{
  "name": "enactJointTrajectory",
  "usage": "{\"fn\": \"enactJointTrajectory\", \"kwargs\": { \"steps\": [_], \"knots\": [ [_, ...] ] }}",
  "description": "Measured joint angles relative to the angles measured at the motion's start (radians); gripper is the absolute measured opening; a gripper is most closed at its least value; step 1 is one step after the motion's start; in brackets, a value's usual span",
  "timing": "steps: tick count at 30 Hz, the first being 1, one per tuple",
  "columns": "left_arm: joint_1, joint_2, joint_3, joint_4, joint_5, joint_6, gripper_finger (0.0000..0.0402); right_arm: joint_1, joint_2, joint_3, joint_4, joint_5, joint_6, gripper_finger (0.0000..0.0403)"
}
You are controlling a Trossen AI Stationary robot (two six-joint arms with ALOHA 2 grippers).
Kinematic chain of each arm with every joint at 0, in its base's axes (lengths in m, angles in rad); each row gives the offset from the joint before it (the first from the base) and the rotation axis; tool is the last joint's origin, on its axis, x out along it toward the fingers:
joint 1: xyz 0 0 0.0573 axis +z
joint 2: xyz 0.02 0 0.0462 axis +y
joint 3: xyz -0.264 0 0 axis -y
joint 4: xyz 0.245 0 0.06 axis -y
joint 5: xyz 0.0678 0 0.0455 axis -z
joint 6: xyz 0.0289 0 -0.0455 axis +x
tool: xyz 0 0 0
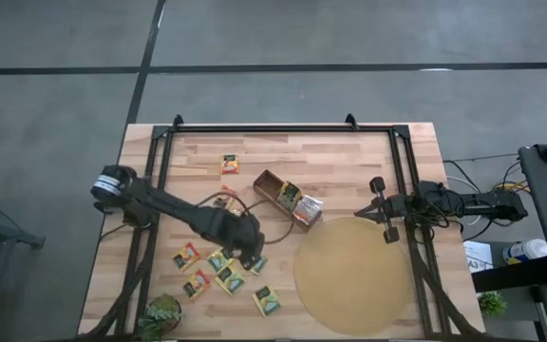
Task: Pick & Place Tea
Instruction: Put the yellow tea bag into the middle section of the wooden organizer
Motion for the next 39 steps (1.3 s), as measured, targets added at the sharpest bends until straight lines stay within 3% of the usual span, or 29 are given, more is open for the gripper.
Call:
{"fn": "enactJointTrajectory", "kwargs": {
  "steps": [12, 24, 39],
  "knots": [
    [-0.072, 0.142, 0.019, 0.112, -0.021, -0.052, 0.0296, 0.0, 0.0, 0.0, 0.0, 0.0, 0.0, 0.0008],
    [-0.053, 0.15, -0.029, 0.121, -0.058, 0.023, 0.0296, 0.0, -0.001, 0.0, -0.001, 0.0, 0.0, 0.0008],
    [-0.045, 0.151, -0.107, 0.268, -0.037, 0.009, 0.0295, 0.0, -0.001, 0.0, -0.001, 0.0, 0.0, 0.0008]
  ]
}}
